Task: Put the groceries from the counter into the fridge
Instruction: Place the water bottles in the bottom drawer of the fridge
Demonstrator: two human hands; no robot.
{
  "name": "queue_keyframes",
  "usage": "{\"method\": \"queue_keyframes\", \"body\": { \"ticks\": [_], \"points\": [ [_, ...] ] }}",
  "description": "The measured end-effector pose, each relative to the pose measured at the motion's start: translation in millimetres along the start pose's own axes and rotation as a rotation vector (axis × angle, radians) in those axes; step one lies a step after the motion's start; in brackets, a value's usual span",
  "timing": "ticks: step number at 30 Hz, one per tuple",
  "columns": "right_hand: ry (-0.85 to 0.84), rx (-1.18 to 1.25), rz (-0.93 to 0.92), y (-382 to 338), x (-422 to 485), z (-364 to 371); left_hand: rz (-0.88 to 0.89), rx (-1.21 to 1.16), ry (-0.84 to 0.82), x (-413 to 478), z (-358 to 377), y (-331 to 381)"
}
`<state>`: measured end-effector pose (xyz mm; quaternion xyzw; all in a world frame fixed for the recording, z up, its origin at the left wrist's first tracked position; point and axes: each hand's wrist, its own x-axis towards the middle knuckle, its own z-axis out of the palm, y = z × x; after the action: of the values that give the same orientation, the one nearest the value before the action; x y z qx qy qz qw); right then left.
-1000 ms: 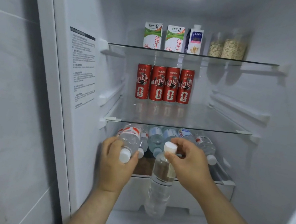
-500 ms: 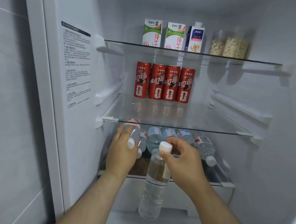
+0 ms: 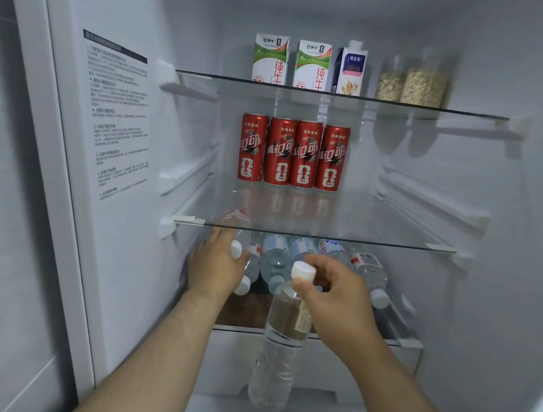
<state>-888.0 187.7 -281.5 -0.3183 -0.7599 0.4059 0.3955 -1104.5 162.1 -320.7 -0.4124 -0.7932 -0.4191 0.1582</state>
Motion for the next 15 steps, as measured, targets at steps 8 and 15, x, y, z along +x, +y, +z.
{"method": "queue_keyframes", "body": {
  "ticks": [8,15],
  "points": [
    [-0.002,0.018,0.006,0,-1,0,-0.075,-0.117,0.068,-41,-16,15],
    [0.079,0.226,0.065,-6,-5,-12,0.005,-0.47,-0.266,-128,-22,10]
  ]
}}
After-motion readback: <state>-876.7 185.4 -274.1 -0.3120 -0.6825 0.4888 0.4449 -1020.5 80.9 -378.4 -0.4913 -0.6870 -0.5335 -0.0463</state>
